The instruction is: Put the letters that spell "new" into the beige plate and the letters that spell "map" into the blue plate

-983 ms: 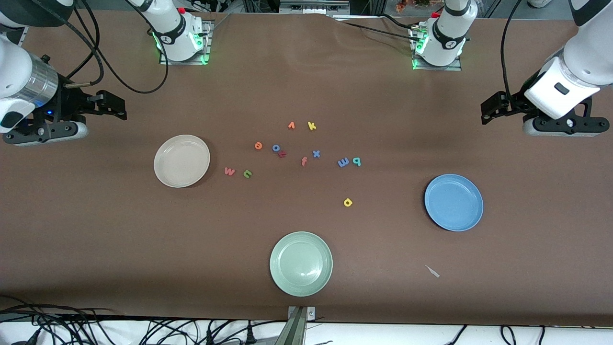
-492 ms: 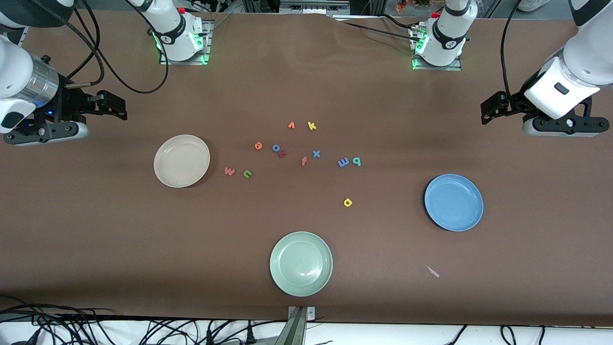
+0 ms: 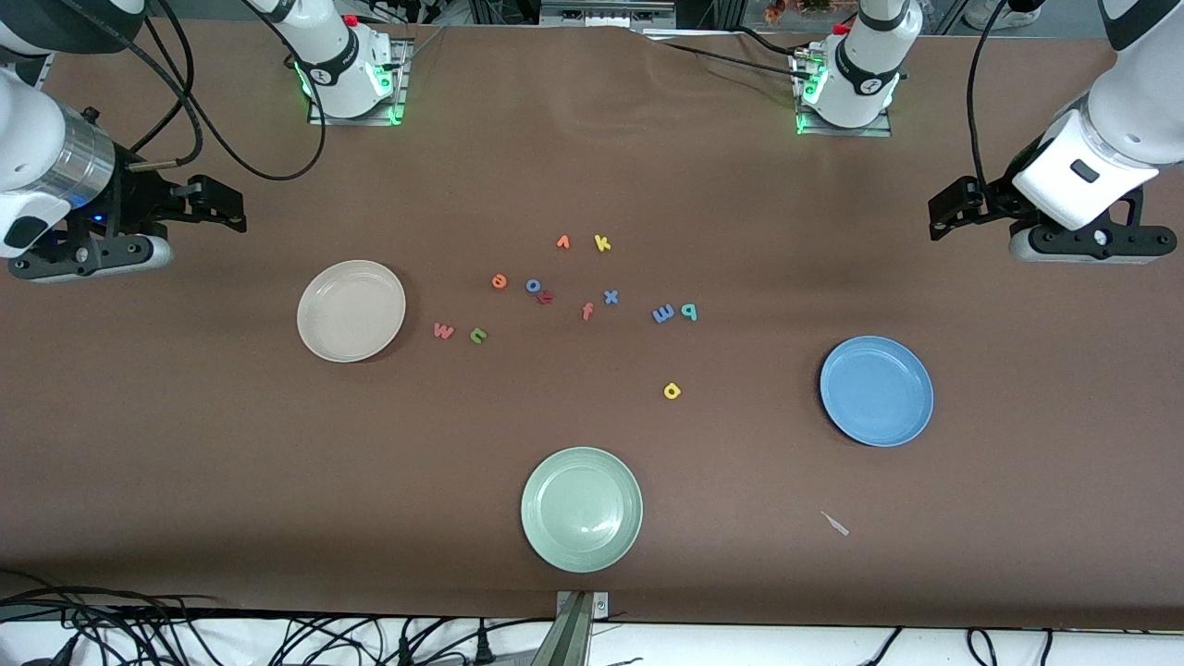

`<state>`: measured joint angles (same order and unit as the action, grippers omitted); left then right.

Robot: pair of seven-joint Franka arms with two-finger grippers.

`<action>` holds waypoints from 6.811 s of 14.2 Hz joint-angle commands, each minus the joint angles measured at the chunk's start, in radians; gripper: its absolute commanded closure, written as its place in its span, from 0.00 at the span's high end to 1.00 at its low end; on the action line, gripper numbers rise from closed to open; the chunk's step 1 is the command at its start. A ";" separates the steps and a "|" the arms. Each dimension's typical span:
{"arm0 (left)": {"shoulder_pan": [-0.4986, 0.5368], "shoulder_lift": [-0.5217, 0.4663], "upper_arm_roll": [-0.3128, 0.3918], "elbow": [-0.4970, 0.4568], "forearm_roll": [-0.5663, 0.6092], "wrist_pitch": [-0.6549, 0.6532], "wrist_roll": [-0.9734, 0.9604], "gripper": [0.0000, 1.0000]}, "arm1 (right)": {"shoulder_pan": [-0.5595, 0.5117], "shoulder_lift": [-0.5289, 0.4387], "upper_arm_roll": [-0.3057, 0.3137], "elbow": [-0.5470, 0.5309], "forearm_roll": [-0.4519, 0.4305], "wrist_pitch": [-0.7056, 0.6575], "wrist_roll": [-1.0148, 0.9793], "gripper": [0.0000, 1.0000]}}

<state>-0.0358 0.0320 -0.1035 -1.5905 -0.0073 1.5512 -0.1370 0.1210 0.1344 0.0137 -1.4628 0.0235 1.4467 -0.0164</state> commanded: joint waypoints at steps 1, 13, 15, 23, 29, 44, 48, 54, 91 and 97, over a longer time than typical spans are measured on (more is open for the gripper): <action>-0.006 0.014 -0.001 0.033 0.020 -0.020 0.001 1.00 | 0.000 -0.018 0.005 -0.022 0.003 0.014 0.001 1.00; 0.005 0.014 -0.001 0.035 0.016 -0.020 0.007 1.00 | 0.000 -0.018 0.032 -0.041 0.003 0.037 0.032 1.00; 0.005 0.014 -0.001 0.035 0.016 -0.020 0.007 1.00 | 0.000 -0.016 0.034 -0.045 0.007 0.043 0.033 1.00; 0.004 0.014 -0.001 0.037 0.018 -0.019 0.008 1.00 | 0.025 -0.004 0.140 -0.267 0.053 0.351 0.205 1.00; -0.004 0.014 -0.001 0.037 0.018 -0.019 0.007 1.00 | 0.120 0.069 0.147 -0.439 -0.023 0.648 0.367 1.00; -0.127 0.164 -0.022 0.023 0.009 -0.065 0.016 1.00 | 0.152 0.310 0.143 -0.597 -0.059 1.115 0.553 1.00; -0.243 0.272 -0.022 0.018 -0.016 0.005 0.023 1.00 | 0.169 0.324 0.138 -0.645 -0.073 1.181 0.570 1.00; -0.324 0.410 -0.022 -0.005 -0.072 0.218 0.286 1.00 | 0.170 0.353 0.121 -0.648 -0.117 1.213 0.570 0.99; -0.474 0.462 -0.012 -0.181 0.136 0.537 0.286 0.00 | 0.289 0.303 -0.004 -0.472 -0.136 0.892 0.494 0.25; -0.281 0.456 -0.007 -0.123 0.160 0.351 0.289 0.04 | 0.286 0.203 -0.141 -0.569 -0.129 0.871 0.219 0.25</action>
<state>-0.3852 0.4841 -0.1011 -1.7241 0.1083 1.9384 0.1426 0.4062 0.4023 -0.0961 -1.9490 -0.0993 2.3096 0.2686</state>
